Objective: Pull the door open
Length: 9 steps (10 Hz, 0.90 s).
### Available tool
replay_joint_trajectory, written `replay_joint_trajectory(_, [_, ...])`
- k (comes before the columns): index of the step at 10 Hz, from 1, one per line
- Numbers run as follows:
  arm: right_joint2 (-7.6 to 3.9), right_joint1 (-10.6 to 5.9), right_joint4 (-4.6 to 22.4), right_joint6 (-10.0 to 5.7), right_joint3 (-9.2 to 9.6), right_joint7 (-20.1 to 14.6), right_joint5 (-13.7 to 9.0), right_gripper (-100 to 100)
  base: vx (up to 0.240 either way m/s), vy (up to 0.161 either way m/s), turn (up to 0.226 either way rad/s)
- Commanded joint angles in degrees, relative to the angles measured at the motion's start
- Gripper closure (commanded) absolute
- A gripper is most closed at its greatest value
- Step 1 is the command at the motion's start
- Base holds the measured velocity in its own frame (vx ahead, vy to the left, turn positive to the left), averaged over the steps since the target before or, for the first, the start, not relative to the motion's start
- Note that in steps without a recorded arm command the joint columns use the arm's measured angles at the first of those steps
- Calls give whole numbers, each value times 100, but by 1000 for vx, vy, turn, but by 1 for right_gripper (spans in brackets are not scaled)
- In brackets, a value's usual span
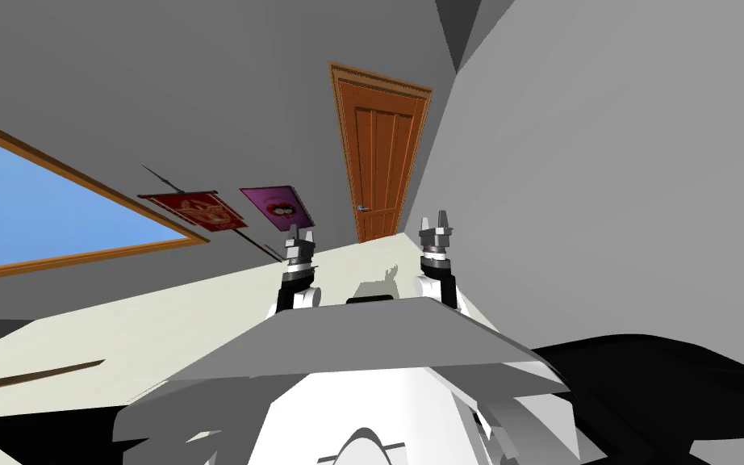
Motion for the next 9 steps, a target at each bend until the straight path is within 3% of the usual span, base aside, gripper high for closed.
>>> replay_joint_trajectory(1, [-36, -62, 174, -38, -14, -16, 12, -100, 152, 43, 27])
replay_joint_trajectory(7, [-145, -296, 826, -179, -65, -74, 58, -100, 98, 17, 34])
replay_joint_trajectory(9, [-192, -414, 1153, -250, -91, -104, 81, -100, 128, 22, 46])
